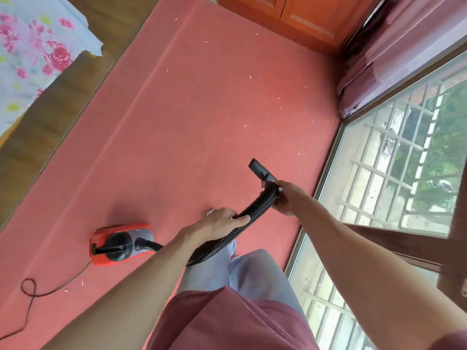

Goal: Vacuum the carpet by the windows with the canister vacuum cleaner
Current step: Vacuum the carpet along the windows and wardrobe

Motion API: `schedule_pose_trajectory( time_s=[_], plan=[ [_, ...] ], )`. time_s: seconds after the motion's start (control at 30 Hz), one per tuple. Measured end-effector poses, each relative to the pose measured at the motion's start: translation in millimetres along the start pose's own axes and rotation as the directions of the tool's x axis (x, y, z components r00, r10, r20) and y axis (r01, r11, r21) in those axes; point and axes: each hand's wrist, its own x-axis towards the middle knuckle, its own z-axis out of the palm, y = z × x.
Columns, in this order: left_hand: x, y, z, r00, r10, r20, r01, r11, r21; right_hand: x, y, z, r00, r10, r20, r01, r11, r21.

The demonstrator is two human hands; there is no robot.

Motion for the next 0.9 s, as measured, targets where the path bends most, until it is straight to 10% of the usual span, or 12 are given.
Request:
schedule_pose_trajectory(
  time_s=[0.9],
  plan=[
    [150, -7, -20, 0.952, -0.290, -0.100, 0.291, 0.957, -0.002, 210, -13, 28, 0.985, 0.037, -0.170, -0.041, 0.999, -0.018]
  ],
)
